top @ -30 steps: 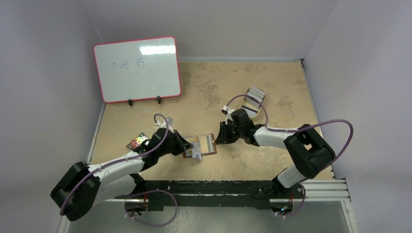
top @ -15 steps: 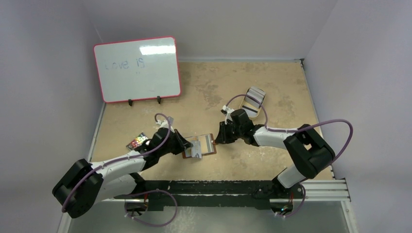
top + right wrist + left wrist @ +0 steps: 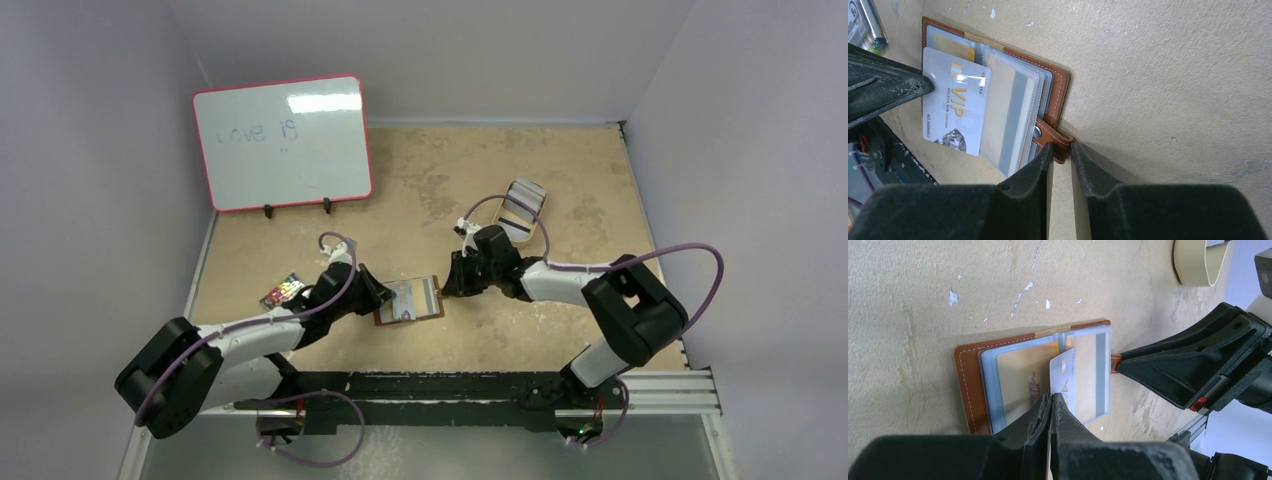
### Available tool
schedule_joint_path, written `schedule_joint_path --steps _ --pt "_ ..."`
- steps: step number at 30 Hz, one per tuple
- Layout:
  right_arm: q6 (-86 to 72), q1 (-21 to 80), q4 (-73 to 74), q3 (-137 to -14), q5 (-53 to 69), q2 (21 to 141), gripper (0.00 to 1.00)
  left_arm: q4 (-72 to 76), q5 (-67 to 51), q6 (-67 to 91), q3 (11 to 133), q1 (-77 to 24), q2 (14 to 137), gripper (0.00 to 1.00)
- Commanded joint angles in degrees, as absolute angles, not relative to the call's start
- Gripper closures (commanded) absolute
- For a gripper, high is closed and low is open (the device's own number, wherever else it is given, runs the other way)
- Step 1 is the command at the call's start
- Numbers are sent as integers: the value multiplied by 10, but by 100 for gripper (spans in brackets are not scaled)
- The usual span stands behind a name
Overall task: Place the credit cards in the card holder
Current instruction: Insert the credit card into the card holder.
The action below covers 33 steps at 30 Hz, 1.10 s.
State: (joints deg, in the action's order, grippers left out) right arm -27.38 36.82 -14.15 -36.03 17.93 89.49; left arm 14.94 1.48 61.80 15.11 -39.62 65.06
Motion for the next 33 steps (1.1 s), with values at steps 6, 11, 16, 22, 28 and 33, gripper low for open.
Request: schedule_joint_path --steps 6,11,16,22,28,33 --pt "-276 374 -158 -353 187 895 79 204 56 585 145 -395 674 100" --pt "-285 374 -166 -349 187 896 79 233 60 578 128 -394 674 100" --pt "-297 375 -175 -342 190 892 79 279 56 586 110 -395 675 100" --pt "-322 374 -198 -332 199 891 78 339 58 604 82 -395 682 100" --pt "-356 375 -229 -319 212 891 78 373 60 613 74 -395 704 100" --pt "-370 375 -238 -314 214 895 78 414 50 625 72 -395 735 100"
